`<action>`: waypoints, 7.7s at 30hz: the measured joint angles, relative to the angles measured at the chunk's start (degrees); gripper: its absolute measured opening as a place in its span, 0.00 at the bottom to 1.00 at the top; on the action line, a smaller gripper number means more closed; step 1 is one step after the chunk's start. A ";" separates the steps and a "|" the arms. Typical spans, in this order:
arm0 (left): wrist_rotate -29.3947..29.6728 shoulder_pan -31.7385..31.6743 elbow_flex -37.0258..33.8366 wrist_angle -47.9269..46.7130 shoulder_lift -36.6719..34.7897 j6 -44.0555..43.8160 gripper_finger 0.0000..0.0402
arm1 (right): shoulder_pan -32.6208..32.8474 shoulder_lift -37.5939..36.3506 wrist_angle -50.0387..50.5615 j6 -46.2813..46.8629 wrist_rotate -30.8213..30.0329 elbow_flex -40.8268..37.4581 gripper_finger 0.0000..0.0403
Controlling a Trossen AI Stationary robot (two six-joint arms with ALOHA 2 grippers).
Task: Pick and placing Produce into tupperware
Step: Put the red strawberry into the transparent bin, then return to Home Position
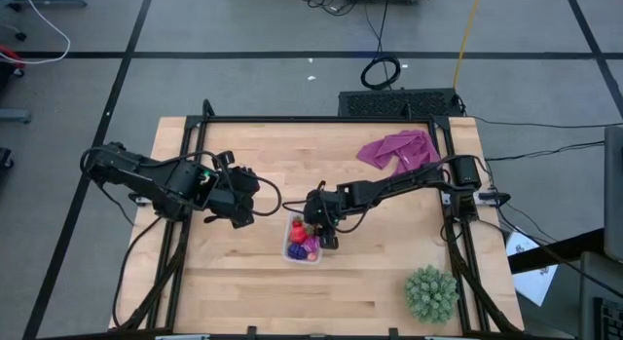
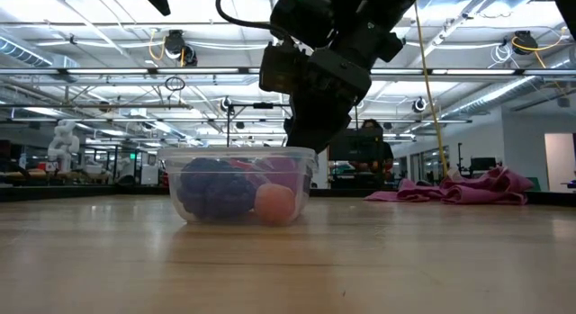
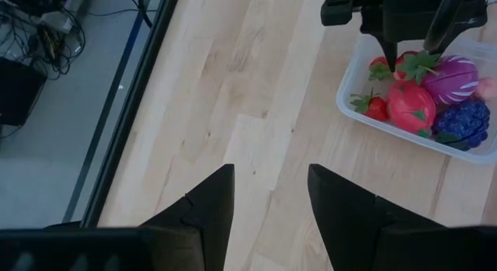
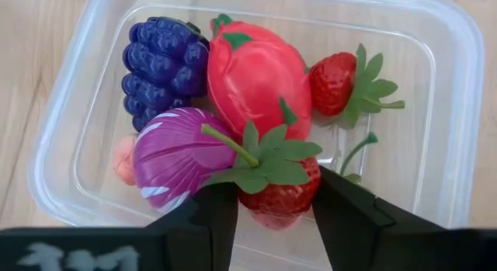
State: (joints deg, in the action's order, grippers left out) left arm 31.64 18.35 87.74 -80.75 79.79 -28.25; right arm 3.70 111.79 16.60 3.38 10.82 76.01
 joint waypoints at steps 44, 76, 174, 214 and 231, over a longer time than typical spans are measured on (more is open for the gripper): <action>4.06 3.82 0.02 -3.73 -1.33 -6.35 0.42 | 3.80 -36.23 37.01 16.98 -3.21 4.86 0.50; 31.75 33.72 -39.55 18.86 -16.07 -44.98 0.42 | 21.25 -68.95 -25.70 23.90 -12.28 -52.50 0.50; 22.67 11.53 -77.39 58.43 -79.62 10.34 0.42 | -28.77 -111.65 -34.47 17.97 29.35 -74.73 0.50; 25.62 13.18 -82.60 67.60 -79.47 13.17 0.42 | -9.35 -109.15 -23.61 1.41 -10.32 -75.21 0.50; 22.77 13.18 -82.58 67.58 -79.43 11.47 0.42 | -9.35 -109.15 -23.58 1.88 -10.13 -75.21 0.50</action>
State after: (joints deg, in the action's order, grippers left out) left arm 54.41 31.53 5.17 -13.17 0.36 -16.78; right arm -5.65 2.63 -6.98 5.26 0.69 0.80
